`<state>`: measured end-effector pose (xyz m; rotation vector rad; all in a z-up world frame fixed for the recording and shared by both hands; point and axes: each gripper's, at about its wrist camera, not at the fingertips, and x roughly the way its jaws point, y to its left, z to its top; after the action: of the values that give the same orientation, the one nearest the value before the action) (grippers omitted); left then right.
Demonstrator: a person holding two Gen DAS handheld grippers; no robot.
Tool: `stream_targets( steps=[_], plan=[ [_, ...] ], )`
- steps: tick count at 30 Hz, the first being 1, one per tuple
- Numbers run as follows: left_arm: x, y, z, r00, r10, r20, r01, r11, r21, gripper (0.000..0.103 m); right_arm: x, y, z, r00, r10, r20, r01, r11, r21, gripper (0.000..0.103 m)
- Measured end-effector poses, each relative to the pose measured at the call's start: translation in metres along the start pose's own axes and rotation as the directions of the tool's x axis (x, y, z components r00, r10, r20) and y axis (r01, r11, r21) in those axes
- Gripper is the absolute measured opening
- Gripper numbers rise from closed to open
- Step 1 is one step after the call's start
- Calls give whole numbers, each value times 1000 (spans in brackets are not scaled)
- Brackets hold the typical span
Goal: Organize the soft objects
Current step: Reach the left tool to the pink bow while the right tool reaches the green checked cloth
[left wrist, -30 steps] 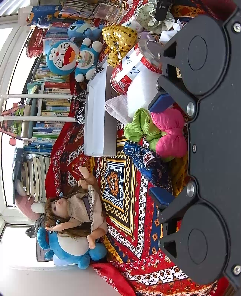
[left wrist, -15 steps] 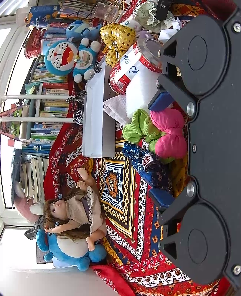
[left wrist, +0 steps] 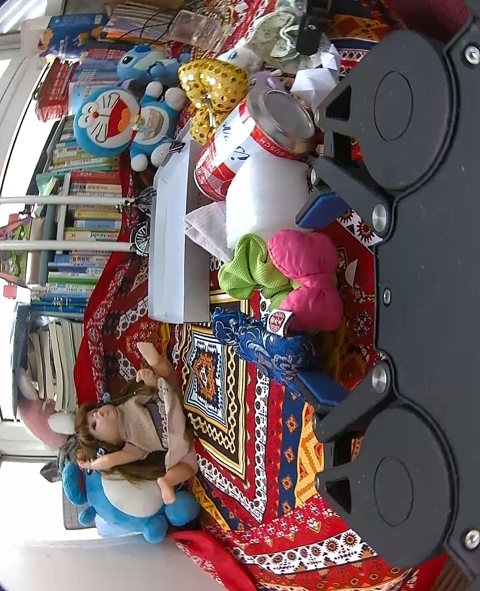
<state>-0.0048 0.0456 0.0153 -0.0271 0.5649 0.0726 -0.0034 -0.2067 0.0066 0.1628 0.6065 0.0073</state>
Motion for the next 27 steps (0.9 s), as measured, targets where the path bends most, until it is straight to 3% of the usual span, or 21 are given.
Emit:
stream_targets(
  steps=[10, 19, 21, 22, 23, 25, 27],
  plan=[
    [-6, -6, -8, 997, -60, -42, 59, 998, -27, 79, 1, 0, -1, 1000, 1, -5, -1, 1000, 5, 91],
    [5, -8, 1, 1000, -9, -9, 9, 1000, -10, 80, 0, -1, -1, 1000, 2, -5, -2, 1000, 10, 86],
    [9, -6, 2, 1000, -16, -10, 16, 1000, -18, 77, -1, -1, -1, 1000, 2, -6, -2, 1000, 11, 79],
    [10, -6, 3, 1000, -25, -13, 24, 999, -21, 60, -1, -1, -1, 1000, -2, -6, 2, 1000, 11, 74],
    [11, -5, 4, 999, -35, -20, 34, 999, -28, 52, -1, -1, -1, 1000, -7, -5, 7, 1000, 11, 72],
    [11, -3, 5, 999, -39, -19, 38, 998, -47, 49, -2, -1, 0, 1000, -25, -2, 25, 1000, 17, 59],
    [8, -2, 6, 999, -47, -10, 46, 998, -52, 47, -3, -4, 1, 1000, -16, 0, 16, 999, 33, 57]
  ],
)
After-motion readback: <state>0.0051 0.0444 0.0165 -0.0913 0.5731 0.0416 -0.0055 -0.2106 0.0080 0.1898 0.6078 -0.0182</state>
